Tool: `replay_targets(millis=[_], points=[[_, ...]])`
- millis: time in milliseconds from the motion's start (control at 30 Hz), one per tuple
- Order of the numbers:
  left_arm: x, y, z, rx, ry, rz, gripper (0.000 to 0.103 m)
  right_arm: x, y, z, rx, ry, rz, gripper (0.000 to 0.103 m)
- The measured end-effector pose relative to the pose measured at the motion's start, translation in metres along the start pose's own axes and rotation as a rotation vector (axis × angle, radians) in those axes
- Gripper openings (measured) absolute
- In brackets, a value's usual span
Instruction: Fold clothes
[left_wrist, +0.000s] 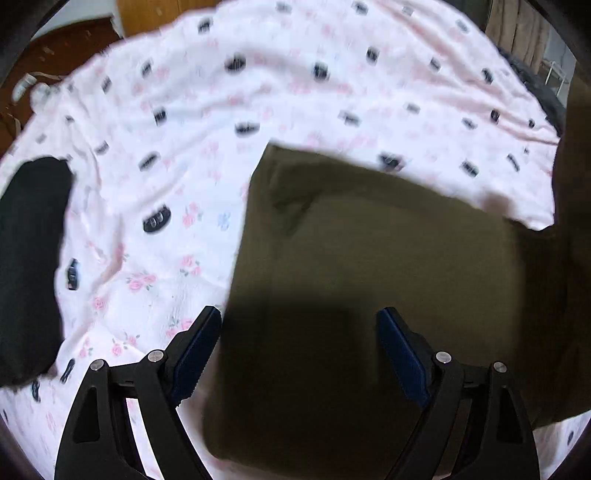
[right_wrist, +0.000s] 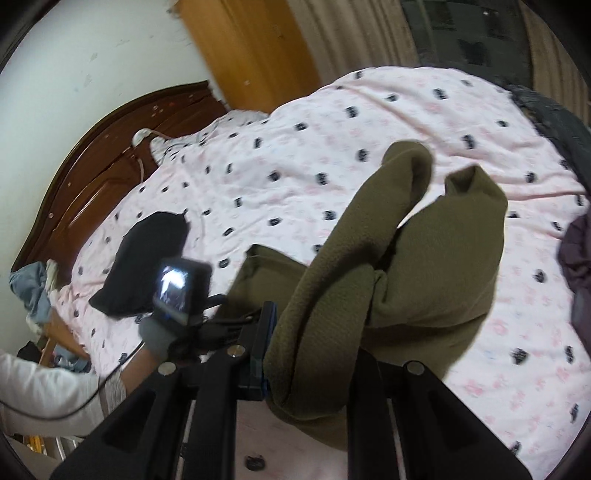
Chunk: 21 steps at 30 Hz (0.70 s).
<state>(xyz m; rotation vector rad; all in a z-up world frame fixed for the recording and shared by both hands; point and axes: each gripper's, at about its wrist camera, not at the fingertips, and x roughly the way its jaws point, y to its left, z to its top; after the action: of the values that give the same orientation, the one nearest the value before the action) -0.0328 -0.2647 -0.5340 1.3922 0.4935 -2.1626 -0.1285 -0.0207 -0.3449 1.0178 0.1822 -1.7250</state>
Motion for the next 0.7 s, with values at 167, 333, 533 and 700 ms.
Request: replay_targets(millis=[167,333,533,700], points=[[0.003,0.006,0.001,0.057,0.017,-0.035,0.084,0.036,0.020,0.003,-0.010,0.036,0.016,0.017],[-0.007,0.023,0.007,0.023,-0.014,-0.039,0.084,0.066,0.041,0.005,-0.048,0.076,0.009,0.017],[-0.011,0.065,0.007,-0.071,-0.014,-0.036,0.084,0.094,0.073,0.005,-0.107,0.119,0.000,0.017],[-0.023,0.091,0.005,-0.101,-0.037,-0.024,0.084,0.137,0.102,-0.003,-0.163,0.196,-0.018,0.017]])
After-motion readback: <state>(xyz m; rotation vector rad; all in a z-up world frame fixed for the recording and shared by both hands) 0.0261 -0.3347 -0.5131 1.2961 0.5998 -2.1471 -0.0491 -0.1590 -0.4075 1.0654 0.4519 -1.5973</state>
